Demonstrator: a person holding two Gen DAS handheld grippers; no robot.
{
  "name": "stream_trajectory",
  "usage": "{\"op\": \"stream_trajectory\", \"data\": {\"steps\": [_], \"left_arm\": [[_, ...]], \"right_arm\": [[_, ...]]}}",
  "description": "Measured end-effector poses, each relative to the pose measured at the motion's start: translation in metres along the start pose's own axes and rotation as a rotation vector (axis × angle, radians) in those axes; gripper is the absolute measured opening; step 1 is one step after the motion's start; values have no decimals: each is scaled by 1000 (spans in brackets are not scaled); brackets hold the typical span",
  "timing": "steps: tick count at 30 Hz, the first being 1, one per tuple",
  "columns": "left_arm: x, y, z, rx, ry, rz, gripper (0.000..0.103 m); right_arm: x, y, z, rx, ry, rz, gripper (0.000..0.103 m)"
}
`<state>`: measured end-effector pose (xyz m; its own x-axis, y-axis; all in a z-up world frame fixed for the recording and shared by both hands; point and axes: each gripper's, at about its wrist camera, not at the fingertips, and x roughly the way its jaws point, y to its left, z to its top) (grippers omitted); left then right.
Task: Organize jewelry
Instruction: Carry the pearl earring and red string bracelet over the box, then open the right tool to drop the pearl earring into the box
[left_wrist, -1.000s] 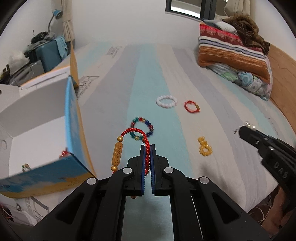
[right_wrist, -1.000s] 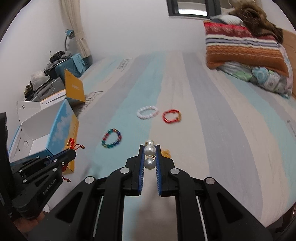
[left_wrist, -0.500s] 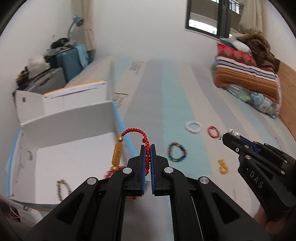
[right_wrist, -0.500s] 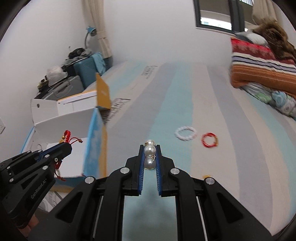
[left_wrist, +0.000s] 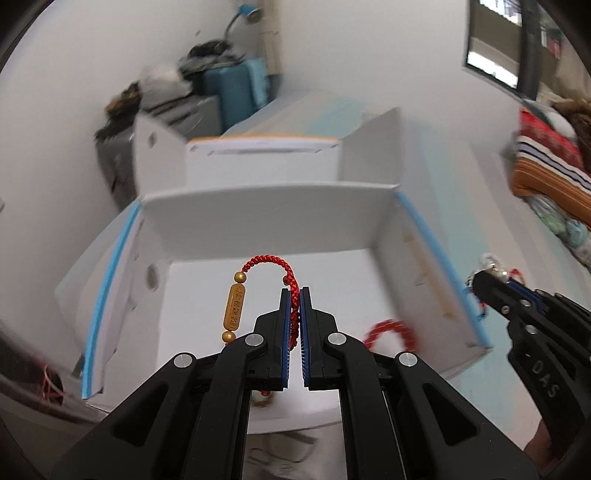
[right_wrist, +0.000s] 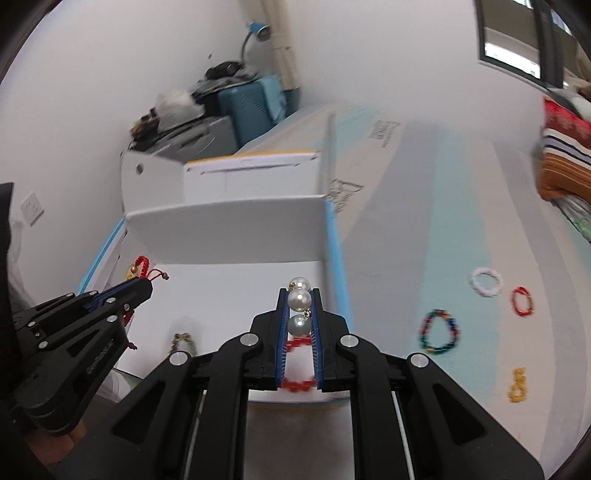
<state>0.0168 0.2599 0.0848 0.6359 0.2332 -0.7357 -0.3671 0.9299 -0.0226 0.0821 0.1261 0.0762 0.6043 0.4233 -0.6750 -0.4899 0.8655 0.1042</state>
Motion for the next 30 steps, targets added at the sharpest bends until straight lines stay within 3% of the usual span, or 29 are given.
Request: {"op": "stream_trajectory", "data": {"steps": [9,17,30], "left_arm": [[39,59,-15,-62,122,47,4],[63,73,-23,-80,211,63,4],[74,78,-25,-83,226,64,6]], "right_arm": [[53,45,-3,-30,119,38,10],[89,48,-13,-17,218,54,10],[108,57,-29,-39,281,59,11]]}}
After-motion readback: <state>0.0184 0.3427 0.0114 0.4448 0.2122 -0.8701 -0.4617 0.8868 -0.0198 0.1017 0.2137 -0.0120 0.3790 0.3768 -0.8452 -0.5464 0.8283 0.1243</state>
